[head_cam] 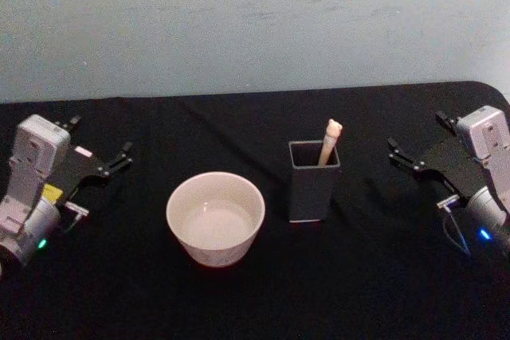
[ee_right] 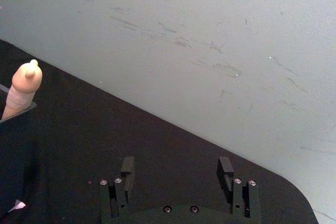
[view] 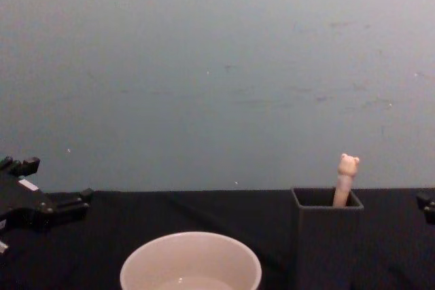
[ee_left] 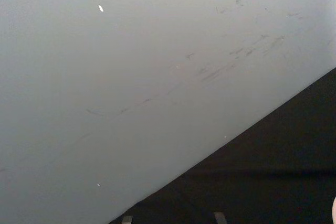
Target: Pick up the stirring spoon with one hand, stir inside the cup, then place it back in its original position.
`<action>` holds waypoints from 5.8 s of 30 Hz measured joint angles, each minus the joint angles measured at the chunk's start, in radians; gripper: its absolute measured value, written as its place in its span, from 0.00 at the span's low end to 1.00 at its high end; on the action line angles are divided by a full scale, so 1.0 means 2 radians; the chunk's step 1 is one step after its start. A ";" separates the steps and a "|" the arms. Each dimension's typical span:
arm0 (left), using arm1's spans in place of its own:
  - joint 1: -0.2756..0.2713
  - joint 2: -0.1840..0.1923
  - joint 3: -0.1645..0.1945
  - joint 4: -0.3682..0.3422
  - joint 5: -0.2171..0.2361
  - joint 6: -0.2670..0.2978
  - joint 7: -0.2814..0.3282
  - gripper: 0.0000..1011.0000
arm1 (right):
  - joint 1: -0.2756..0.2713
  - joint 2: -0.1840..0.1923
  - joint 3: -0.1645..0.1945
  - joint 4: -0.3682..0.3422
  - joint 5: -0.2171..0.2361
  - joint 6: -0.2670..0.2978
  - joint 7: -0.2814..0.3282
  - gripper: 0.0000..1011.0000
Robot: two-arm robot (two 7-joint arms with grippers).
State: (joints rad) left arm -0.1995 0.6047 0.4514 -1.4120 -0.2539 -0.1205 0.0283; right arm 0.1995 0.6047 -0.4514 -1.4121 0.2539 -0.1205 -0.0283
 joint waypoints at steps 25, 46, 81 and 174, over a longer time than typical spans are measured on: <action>0.000 0.000 0.000 0.000 0.000 0.000 0.000 0.99 | 0.000 0.000 0.000 0.000 0.000 0.000 0.000 0.99; 0.000 0.000 0.000 0.000 0.000 0.000 0.000 0.99 | -0.005 -0.004 0.010 -0.003 0.006 -0.002 0.013 0.99; 0.000 0.000 0.000 0.000 0.000 0.000 0.000 0.99 | -0.010 -0.044 0.041 -0.050 0.161 0.060 0.226 0.99; 0.000 0.000 0.000 0.000 0.000 0.000 0.000 0.99 | 0.037 -0.064 0.056 -0.053 0.174 0.037 0.286 0.21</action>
State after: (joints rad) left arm -0.1995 0.6047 0.4514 -1.4120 -0.2539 -0.1205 0.0283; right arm 0.2732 0.4770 -0.3393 -1.5175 0.6021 -0.0475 0.5430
